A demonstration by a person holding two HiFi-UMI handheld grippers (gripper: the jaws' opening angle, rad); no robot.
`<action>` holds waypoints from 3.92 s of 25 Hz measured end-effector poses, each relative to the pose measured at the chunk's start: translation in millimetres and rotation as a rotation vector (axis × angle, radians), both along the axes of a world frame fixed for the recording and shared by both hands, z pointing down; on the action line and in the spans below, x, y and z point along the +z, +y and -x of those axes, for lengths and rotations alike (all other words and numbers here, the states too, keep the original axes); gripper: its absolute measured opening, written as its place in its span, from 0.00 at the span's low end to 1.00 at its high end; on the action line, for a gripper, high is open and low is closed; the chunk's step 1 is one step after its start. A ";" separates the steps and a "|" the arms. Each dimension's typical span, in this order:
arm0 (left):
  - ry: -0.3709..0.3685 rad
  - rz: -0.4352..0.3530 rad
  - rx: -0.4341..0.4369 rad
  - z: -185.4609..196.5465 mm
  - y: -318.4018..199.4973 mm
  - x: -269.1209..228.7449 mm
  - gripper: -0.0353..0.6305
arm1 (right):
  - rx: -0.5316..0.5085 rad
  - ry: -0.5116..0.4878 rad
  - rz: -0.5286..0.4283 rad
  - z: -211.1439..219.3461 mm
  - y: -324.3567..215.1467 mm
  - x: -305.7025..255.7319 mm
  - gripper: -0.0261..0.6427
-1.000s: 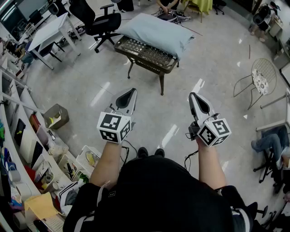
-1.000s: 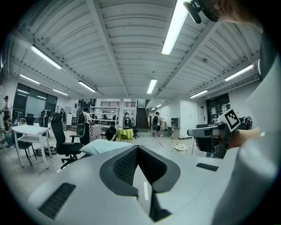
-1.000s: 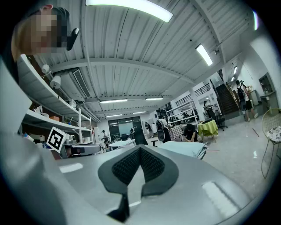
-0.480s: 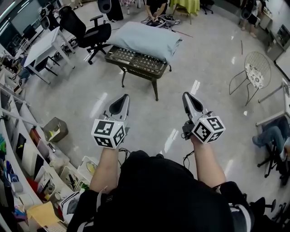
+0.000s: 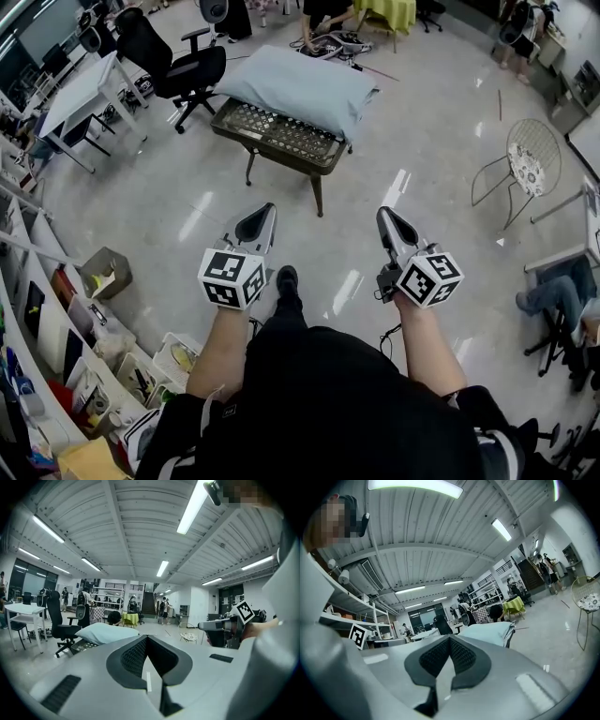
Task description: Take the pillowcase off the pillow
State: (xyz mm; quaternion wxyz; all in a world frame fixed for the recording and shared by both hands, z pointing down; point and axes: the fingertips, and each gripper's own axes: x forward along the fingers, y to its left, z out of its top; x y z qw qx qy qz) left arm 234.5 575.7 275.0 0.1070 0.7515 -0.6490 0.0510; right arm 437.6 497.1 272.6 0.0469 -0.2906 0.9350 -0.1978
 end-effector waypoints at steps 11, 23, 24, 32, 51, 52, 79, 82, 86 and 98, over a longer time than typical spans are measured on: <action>0.028 0.066 0.099 93.6 -144.1 23.7 0.05 | 0.019 0.077 0.075 109.8 -118.9 17.4 0.05; 0.015 0.108 0.215 159.6 -265.0 43.5 0.05 | 0.110 0.094 0.106 183.1 -218.1 22.7 0.05; 0.015 0.117 0.222 159.6 -273.8 47.5 0.05 | 0.122 0.091 0.110 182.4 -228.4 24.8 0.05; 0.018 0.214 0.225 155.6 -357.5 87.7 0.05 | 0.192 0.096 0.197 162.0 -320.3 73.4 0.05; -0.124 0.576 0.281 127.5 -525.1 241.8 0.15 | 0.051 0.434 0.620 121.4 -495.3 333.0 0.06; -0.133 0.598 0.292 128.7 -528.9 252.9 0.18 | 0.045 0.439 0.639 124.1 -502.0 344.8 0.06; -0.262 0.690 0.540 179.3 -517.2 294.2 0.06 | -0.209 0.459 0.673 220.6 -391.7 337.7 0.38; -0.231 0.673 0.531 186.1 -514.9 295.4 0.10 | -0.193 0.467 0.697 223.6 -401.7 352.6 0.42; -0.286 0.689 0.472 224.8 -497.3 300.1 0.27 | -0.193 0.519 0.688 238.7 -404.9 366.3 0.39; -0.351 0.810 0.333 263.1 -511.2 335.3 0.07 | -0.178 0.352 0.649 216.9 -424.2 322.3 0.10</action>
